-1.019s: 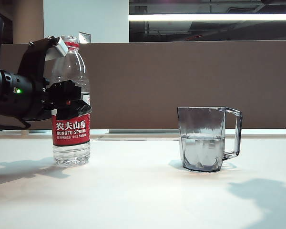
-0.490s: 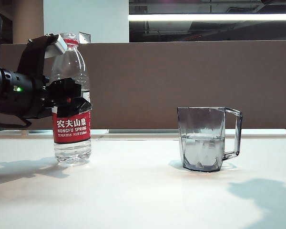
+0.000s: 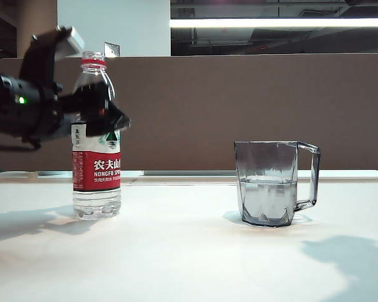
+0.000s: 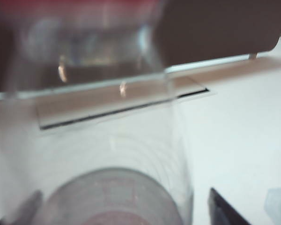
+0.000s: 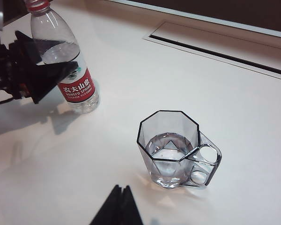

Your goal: Pick up the mineral water bottle with the left hand on the table and pour water into the mug until it's half full.

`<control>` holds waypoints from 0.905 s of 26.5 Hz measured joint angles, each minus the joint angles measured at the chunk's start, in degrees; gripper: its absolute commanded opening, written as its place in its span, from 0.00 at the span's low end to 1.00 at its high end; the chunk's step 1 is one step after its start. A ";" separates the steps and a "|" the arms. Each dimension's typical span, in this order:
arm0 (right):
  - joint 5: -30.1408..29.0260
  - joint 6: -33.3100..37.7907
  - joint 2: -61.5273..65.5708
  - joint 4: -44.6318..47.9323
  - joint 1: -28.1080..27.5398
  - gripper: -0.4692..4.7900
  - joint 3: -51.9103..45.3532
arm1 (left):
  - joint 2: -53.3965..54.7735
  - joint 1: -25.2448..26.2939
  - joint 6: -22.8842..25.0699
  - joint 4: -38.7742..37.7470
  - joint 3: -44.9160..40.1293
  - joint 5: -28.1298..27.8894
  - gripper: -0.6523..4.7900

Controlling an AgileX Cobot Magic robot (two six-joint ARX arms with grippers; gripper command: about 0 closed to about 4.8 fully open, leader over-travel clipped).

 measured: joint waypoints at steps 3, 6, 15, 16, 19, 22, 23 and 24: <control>0.00 0.00 0.00 0.00 0.00 0.09 0.00 | -5.01 0.00 0.00 -6.38 0.02 0.00 0.99; 0.00 0.00 0.00 0.02 0.00 0.09 0.00 | -12.24 -0.11 0.00 -19.54 0.04 -0.02 0.99; 0.00 0.00 0.00 0.15 0.00 0.09 0.00 | -26.53 -0.13 0.00 -36.35 0.04 -0.02 0.97; 0.02 0.00 0.00 0.33 0.00 0.09 0.00 | -27.78 -0.13 0.00 -37.51 0.04 0.00 0.95; 0.02 0.00 0.00 2.40 0.00 0.09 0.00 | -32.76 -0.13 0.02 -43.39 0.04 0.00 0.70; 0.00 0.00 0.00 3.65 0.00 0.09 0.00 | -37.81 -0.35 0.02 -49.00 0.04 0.00 0.09; -0.02 0.00 0.00 4.17 0.00 0.09 -0.02 | -40.65 -0.35 0.02 -53.31 0.04 0.00 0.11; -0.22 -0.04 -0.04 4.70 0.00 0.09 -0.07 | -42.05 -0.35 0.00 -56.02 0.04 0.00 0.11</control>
